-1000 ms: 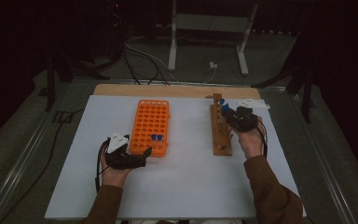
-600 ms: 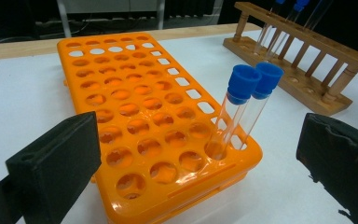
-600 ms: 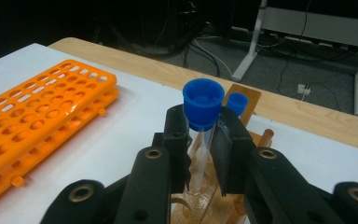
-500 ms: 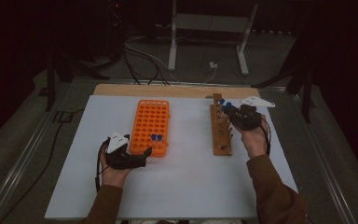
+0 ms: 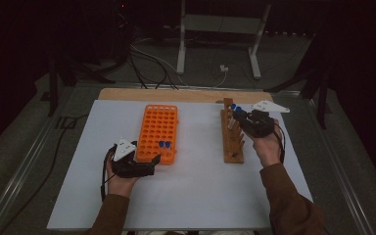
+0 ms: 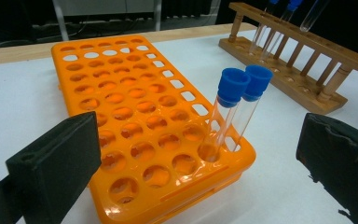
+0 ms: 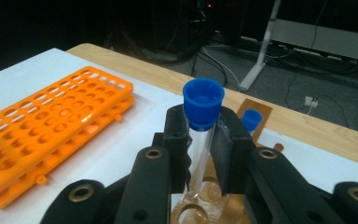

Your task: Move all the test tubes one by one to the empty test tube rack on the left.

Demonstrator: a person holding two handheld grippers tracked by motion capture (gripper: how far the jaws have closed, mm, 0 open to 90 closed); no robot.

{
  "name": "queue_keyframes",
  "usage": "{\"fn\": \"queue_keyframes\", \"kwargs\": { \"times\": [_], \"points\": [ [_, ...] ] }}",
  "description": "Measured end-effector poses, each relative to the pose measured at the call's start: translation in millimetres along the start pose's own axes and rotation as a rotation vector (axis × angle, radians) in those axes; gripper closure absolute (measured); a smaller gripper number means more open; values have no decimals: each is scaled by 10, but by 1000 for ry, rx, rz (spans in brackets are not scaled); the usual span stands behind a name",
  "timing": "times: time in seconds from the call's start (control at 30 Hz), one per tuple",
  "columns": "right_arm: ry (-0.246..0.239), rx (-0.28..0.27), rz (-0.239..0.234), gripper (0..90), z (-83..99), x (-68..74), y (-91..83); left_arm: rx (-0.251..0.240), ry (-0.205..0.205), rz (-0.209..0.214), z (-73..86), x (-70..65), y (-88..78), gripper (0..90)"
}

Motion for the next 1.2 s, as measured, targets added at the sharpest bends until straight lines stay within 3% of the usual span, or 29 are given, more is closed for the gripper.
{"fn": "queue_keyframes", "kwargs": {
  "times": [0.4,0.87,1.2],
  "points": [
    [-24,8,-74,769,21,202,4,8,36,18,-27,-62,-2,14],
    [-42,29,-163,769,74,458,84,15,32,66,-63,-122,-2,40],
    [-53,46,-217,769,82,648,130,-19,34,85,-139,-197,-19,55]
  ]
}}
Point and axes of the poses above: each handheld gripper's, and its own axes: y roughly forward along the jaws, z roughly out of its underside, x roughly to its left, the point moved 1 cm from there along y, roughly forward along the jaws, and after that the axes turned 2 degrees about -z, right-handed, at the moved point
